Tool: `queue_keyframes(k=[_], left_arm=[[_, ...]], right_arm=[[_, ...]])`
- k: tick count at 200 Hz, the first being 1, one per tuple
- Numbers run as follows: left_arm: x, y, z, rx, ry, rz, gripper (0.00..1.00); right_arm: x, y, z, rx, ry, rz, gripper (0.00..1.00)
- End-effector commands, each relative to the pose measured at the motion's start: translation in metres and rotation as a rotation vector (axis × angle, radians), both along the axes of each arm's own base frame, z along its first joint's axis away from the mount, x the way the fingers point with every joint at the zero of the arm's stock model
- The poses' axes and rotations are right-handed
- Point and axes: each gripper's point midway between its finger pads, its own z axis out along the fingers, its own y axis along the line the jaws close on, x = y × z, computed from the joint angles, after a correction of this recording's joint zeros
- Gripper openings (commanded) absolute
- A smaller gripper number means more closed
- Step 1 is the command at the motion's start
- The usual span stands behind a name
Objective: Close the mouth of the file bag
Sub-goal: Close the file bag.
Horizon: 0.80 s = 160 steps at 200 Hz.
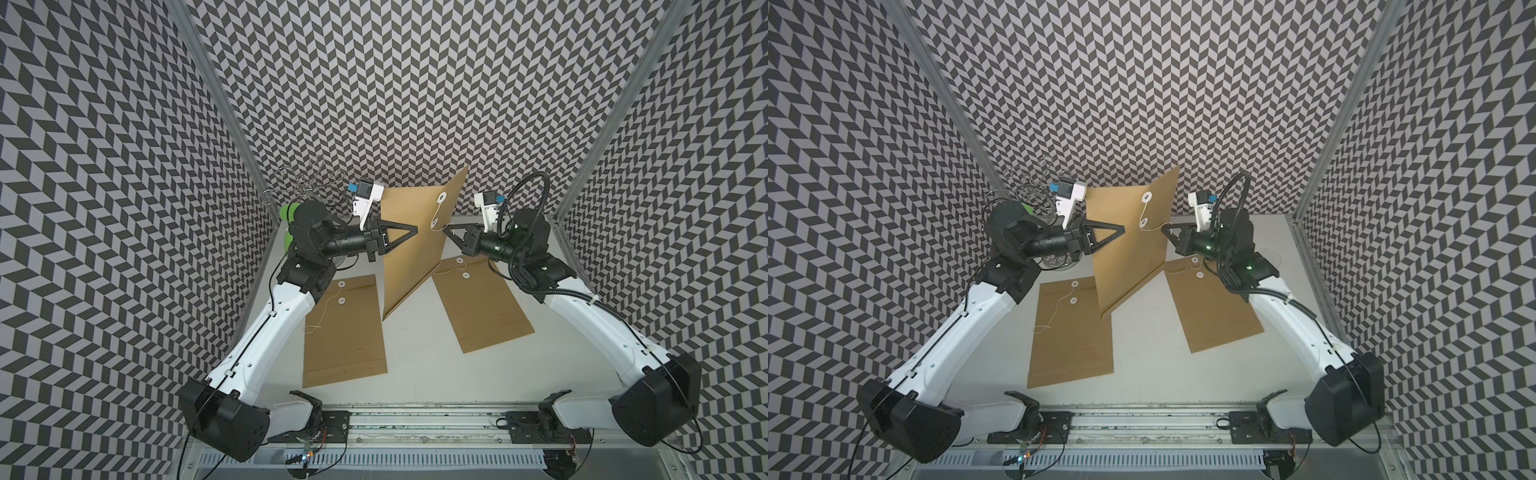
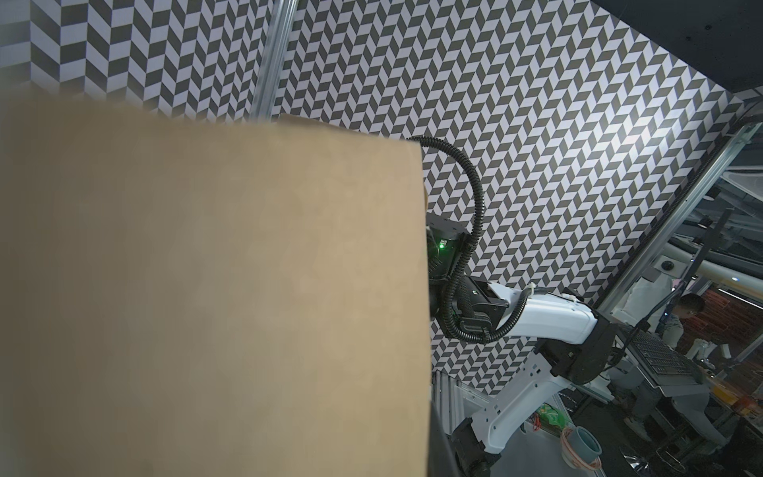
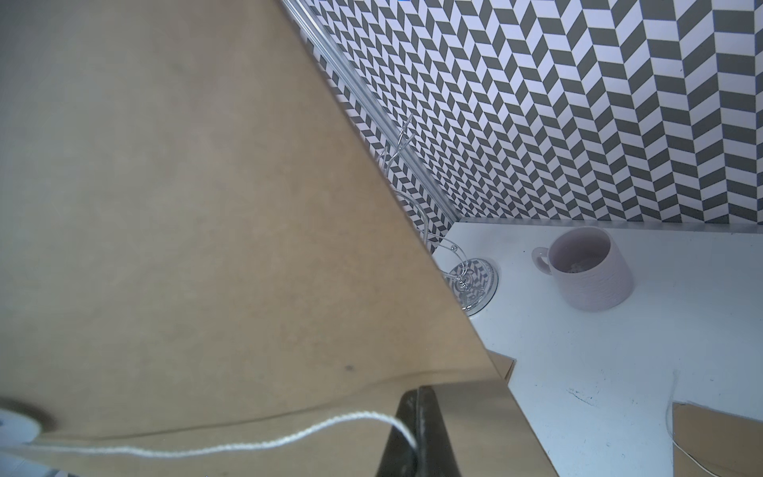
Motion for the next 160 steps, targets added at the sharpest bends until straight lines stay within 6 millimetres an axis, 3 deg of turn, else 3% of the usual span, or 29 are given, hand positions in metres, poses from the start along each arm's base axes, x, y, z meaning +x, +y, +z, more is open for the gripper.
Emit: queue_keyframes(k=[1,68,160], left_arm=[[-0.026,0.002,0.018,-0.024,-0.088,-0.057,0.0],[-0.028,0.001,0.009,-0.002,-0.079,-0.058,0.0],[-0.005,0.006,-0.02,0.064,-0.017,0.057,0.0]], right_arm=[[0.006,-0.003,0.011,0.02,-0.035,-0.017,0.0],[0.017,-0.018,0.03,0.008,-0.076,-0.079,0.0],[0.019,-0.034,0.06,-0.05,-0.138,-0.176,0.0]])
